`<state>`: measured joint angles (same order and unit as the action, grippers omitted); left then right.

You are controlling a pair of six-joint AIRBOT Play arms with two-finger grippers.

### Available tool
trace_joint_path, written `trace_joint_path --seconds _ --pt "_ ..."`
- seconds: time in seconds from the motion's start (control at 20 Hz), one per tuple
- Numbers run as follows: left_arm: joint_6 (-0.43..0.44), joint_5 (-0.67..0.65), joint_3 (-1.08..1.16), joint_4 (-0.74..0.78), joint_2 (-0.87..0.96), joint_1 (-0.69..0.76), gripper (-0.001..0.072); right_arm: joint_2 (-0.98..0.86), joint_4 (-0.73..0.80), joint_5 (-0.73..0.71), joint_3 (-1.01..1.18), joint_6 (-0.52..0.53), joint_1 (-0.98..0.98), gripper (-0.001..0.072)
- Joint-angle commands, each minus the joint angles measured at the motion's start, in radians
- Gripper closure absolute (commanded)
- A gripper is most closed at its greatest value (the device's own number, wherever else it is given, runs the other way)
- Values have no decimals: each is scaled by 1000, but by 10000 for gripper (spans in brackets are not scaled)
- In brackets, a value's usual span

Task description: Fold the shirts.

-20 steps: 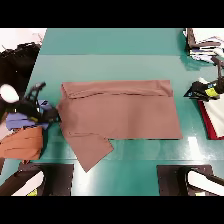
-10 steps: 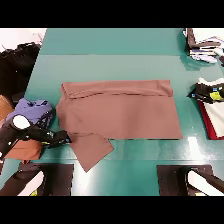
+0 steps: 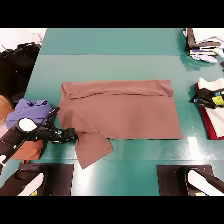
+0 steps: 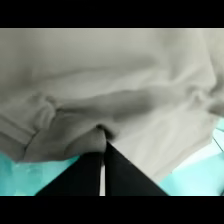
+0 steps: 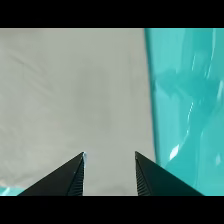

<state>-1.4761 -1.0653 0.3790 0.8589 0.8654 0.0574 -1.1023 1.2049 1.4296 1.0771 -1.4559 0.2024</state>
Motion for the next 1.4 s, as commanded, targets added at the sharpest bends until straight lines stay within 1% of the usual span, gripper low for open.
trace_joint_path --seconds 0.0,0.05,0.1,0.25,0.3,0.4,0.55,0.65,0.7,0.8,0.85,0.9,0.95,1.1,1.2,1.3,1.35 --pt "19 -10 44 -29 -1 11 680 0 2 55 -154 2 109 331" --pt "19 -16 60 -28 -1 11 680 0 1 43 -235 2 143 241" --pt "19 -17 72 -28 -1 11 680 0 -1 28 -308 2 168 217" --pt "19 -16 87 -28 -1 11 680 0 -10 -12 -478 3 183 236" --pt "19 -16 87 -27 -1 11 681 0 -9 -27 -509 3 175 276" --pt "19 -17 87 -27 -1 11 680 0 -10 -69 -540 2 140 275" --pt "19 -18 87 -27 -1 11 680 0 -9 -107 -533 1 85 287" --pt "19 -35 88 -6 -1 11 680 0 -8 -113 -509 1 64 494" --pt "18 -51 88 19 -1 11 681 0 -8 -114 -496 1 61 518" --pt "17 -90 95 56 -1 11 681 0 -6 -114 -463 1 57 522" --pt "18 -99 99 60 -1 11 681 0 -6 -113 -452 1 57 565" --pt "17 -100 103 60 -1 11 681 0 -6 -113 -446 2 57 671" --pt "18 -99 105 59 -1 11 681 0 -7 -113 -448 2 57 698" --pt "18 -134 122 71 -2 12 683 18 0 -79 -447 7 57 699" --pt "5 -187 147 116 -52 12 683 86 19 -34 -447 24 57 700" --pt "-58 -255 164 195 -156 11 683 181 63 39 -447 24 57 700" --pt "-83 -317 165 225 -215 11 683 227 81 83 -447 24 57 700"
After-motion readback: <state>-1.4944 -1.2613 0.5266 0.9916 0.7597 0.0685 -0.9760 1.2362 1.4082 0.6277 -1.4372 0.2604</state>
